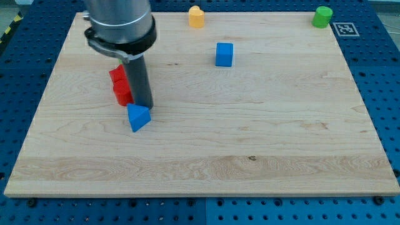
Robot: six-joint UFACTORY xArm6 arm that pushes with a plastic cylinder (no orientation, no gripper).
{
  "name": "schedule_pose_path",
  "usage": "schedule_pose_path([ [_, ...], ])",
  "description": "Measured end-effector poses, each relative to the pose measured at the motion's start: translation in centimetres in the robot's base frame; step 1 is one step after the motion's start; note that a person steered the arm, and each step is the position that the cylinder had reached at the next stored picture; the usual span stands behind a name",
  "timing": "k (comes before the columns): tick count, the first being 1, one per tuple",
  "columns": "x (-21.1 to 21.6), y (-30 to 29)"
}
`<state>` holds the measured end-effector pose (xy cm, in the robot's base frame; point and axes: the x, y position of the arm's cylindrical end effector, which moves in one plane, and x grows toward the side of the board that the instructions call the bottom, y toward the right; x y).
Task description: Push the blue triangle into red circle
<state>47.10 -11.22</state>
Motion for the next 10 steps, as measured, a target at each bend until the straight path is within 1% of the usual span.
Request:
schedule_pose_path([
  [3,5.4,4.6],
  [4,7.1,4.7],
  [6,7.5,1.2],
  [9,7.3,-1.1],
  [10,7.6,1.4],
])
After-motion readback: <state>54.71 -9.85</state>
